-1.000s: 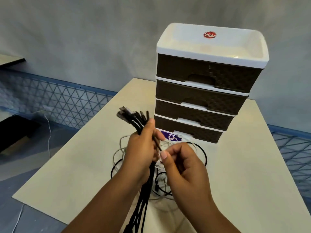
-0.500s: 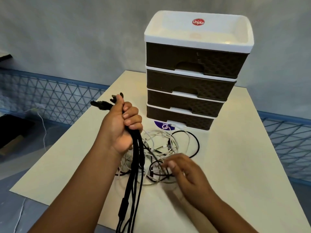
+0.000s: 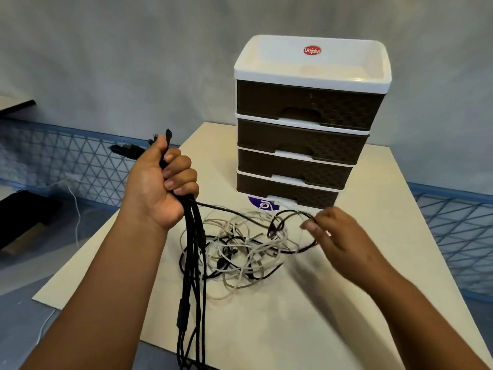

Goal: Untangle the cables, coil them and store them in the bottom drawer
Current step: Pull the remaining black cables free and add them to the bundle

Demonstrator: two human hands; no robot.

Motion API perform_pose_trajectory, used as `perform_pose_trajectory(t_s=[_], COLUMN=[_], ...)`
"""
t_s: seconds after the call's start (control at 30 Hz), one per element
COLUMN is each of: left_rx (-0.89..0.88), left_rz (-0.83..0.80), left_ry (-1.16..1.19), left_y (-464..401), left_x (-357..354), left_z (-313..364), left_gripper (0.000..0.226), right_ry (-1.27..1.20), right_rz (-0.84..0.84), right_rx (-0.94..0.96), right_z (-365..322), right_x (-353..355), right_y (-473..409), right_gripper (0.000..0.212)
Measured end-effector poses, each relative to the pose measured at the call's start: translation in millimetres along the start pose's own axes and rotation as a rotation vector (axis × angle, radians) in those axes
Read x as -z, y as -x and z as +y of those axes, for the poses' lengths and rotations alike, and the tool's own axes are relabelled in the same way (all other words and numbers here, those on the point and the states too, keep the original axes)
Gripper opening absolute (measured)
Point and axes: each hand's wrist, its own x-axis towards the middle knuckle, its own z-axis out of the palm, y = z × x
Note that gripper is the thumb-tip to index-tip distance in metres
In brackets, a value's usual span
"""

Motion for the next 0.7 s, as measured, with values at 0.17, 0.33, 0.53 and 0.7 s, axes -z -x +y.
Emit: perform_pose_trajectory(t_s=[0.17,0.33,0.53,0.7], left_rx=[0.024,0.098,0.142,0.055], left_rz=[-0.021,-0.142,-0.25,-0.183], left_ry=[-0.175,-0.417,-0.591,-0.683], left_y=[3.4,10.5,12.6,7.2], left_x=[-15.2,-35.3,-49.9,-49.5], left_z=[-11.9,-34.4,-51.7,-54.0], left_gripper=[0.035,0.028,0.031,0.02], right_ry=[-0.206,-0.692,-1.043,-1.348], right_rz=[0.023,0.17,0.17,0.064], right_rx=[-0.148,-0.057,-0.02,-0.05], right_z=[-67.9,-117.7,-134.7,-113.0], right_x=[62.9,84.9,90.2,75.7], right_y=[-36.7,-72.0,-101.9,-101.3], right_gripper=[0.04,0.04,0.036,0.033])
